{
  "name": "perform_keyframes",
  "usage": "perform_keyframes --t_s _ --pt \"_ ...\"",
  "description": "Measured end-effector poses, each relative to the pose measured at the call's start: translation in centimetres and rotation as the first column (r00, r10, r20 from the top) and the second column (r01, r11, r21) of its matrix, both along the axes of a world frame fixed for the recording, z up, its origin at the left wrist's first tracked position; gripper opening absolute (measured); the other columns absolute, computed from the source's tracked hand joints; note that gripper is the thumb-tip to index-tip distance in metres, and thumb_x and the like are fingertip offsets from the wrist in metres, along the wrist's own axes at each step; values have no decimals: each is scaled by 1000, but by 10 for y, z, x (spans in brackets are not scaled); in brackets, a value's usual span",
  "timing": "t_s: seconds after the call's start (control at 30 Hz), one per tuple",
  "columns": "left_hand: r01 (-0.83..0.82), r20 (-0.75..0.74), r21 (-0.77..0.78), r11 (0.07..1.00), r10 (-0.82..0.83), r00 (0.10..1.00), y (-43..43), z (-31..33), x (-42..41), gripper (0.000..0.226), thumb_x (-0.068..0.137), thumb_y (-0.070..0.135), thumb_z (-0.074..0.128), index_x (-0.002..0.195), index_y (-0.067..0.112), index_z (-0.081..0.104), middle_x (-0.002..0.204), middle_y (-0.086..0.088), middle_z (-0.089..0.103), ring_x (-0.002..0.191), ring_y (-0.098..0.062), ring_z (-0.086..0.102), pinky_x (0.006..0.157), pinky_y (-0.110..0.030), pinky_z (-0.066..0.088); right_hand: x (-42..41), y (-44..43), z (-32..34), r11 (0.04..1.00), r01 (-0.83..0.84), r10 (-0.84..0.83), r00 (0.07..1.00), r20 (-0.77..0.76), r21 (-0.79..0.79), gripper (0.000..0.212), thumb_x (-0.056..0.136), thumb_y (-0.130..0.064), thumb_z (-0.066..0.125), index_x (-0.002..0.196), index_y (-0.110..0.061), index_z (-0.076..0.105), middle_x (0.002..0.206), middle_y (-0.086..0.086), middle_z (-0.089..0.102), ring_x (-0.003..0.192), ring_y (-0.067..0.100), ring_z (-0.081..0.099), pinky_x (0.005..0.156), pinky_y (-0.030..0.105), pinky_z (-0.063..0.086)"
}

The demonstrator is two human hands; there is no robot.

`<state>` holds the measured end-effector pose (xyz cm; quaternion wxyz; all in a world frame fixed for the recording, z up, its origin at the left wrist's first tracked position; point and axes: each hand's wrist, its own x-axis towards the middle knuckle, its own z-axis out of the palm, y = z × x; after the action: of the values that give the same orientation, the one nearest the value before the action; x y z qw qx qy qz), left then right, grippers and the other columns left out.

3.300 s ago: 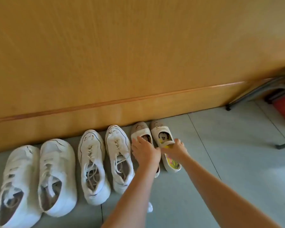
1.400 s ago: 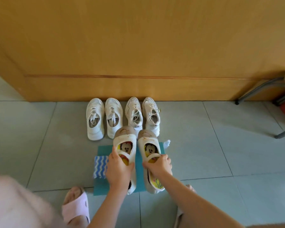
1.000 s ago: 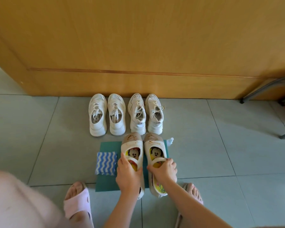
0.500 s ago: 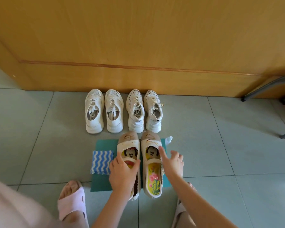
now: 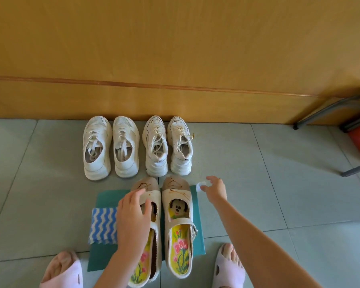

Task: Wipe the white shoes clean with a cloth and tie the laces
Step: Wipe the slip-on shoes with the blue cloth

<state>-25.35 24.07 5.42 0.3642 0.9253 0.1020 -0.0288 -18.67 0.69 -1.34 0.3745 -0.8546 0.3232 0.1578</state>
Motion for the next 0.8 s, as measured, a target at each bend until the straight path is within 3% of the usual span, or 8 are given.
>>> perform_keyframes --t_s 0.1,0.23,0.33,0.4,0.47,0.57,0.63,0.8 --pt "-7 -13 -66 998 6 1000 -3 3 5 38 94 24 51 131 14 49 129 0 54 123 -15 45 100 -26 35 2 -1 -14 999 -25 25 1000 1 -46 34 90 -22 60 120 -7 57 126 10 55 107 24 56 88 34 46" --pt "3 7 -197 980 -1 1000 -4 9 10 34 94 22 50 129 22 51 125 11 50 122 -11 45 103 -27 37 -4 -5 -10 992 -17 27 996 86 -124 30 90 -29 59 115 -12 63 115 3 65 98 18 61 80 27 47" --pt "16 14 -327 945 -12 1000 -5 14 19 30 93 18 54 122 26 55 117 15 52 110 -4 52 97 -23 45 2 -11 22 997 17 -41 950 310 81 23 89 -24 61 109 -12 67 105 0 69 94 14 62 76 18 45" --pt "57 7 -403 913 -59 998 -12 21 27 29 92 18 56 119 28 56 113 14 55 105 -1 54 90 -16 46 9 -7 56 970 -37 -66 910 409 238 15 91 -19 59 100 -15 69 97 -4 69 90 7 62 72 5 43" --pt "114 31 -430 896 -112 993 -20 28 33 32 90 19 59 121 27 55 112 15 55 106 -1 54 87 -14 46 13 4 87 922 -145 -37 889 456 358 17 94 -17 55 98 -14 70 99 -3 70 89 -2 61 75 3 42" --pt "133 -34 -478 868 -170 985 -26 38 44 47 89 33 59 133 25 45 122 11 52 109 -3 53 80 -7 44 10 24 118 816 -353 111 873 475 458 24 97 -20 47 107 -12 67 108 0 69 101 3 61 84 10 45" --pt "91 -112 -555 827 -183 977 -25 41 48 59 84 48 57 136 25 44 126 10 55 105 -4 58 80 -12 45 3 37 129 747 -412 149 869 473 522 28 99 -23 43 112 -10 64 112 1 68 106 12 61 89 13 45" --pt "45 -104 -654 755 -149 983 -23 45 38 41 80 45 58 111 20 63 94 2 70 70 2 64 60 -14 50 -16 59 129 591 -354 30 908 418 725 40 97 -31 37 127 -9 53 122 7 63 116 21 58 101 34 45"
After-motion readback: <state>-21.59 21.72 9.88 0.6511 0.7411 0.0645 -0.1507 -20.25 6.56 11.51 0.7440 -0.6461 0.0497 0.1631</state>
